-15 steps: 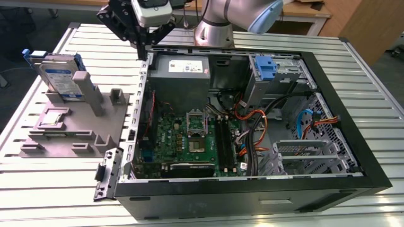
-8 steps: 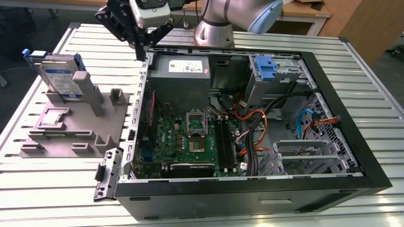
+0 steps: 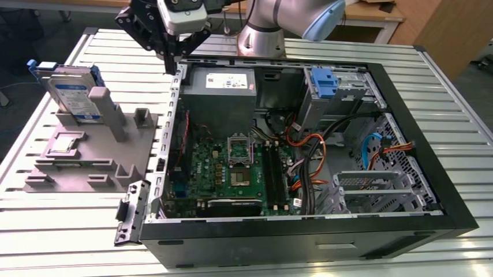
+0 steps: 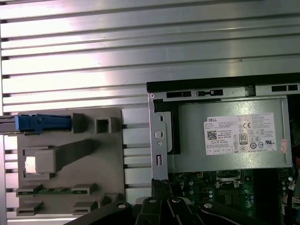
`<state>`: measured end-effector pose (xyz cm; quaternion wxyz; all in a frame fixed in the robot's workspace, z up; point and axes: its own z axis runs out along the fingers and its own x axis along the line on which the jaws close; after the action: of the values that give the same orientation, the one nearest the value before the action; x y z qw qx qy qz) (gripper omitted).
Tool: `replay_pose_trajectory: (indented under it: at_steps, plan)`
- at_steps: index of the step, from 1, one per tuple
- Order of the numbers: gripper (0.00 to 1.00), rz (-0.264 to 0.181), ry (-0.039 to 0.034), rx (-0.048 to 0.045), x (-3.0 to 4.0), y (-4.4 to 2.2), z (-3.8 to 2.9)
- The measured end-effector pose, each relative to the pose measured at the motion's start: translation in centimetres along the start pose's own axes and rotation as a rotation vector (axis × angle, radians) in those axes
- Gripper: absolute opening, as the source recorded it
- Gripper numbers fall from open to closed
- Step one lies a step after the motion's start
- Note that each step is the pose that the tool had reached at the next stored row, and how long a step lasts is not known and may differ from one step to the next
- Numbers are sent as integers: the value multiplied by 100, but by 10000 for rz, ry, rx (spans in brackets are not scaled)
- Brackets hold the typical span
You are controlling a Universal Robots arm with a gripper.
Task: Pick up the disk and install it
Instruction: 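Reach for the disk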
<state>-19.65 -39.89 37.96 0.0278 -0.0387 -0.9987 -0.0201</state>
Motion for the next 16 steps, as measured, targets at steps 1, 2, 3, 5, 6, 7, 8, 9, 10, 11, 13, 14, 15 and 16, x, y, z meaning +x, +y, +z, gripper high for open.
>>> replay_pose_trajectory:
  at_steps: [1, 2, 3, 5, 6, 7, 8, 9, 10, 11, 13, 14, 15, 16]
  plan:
    - [10, 1, 16, 1, 8, -1, 3]
    - [10, 1, 19, 1, 9, -1, 4]
    - [10, 1, 22, 1, 10, -1, 5]
    - [10, 1, 35, 2, 11, -1, 6]
    - [10, 2, 42, 2, 12, -1, 7]
    - [10, 2, 48, 3, 12, -1, 8]
    - [10, 2, 56, 3, 13, -1, 8]
    - [10, 3, 63, 4, 14, -1, 9]
    - [10, 3, 70, 5, 14, -1, 10]
    - [10, 4, 76, 5, 15, -1, 10]
    - [10, 4, 87, 6, 16, -2, 11]
    - [10, 3, 92, 6, 17, -2, 12]
    - [10, 3, 97, 8, 17, -2, 12]
    - [10, 3, 101, 7, 17, -2, 13]
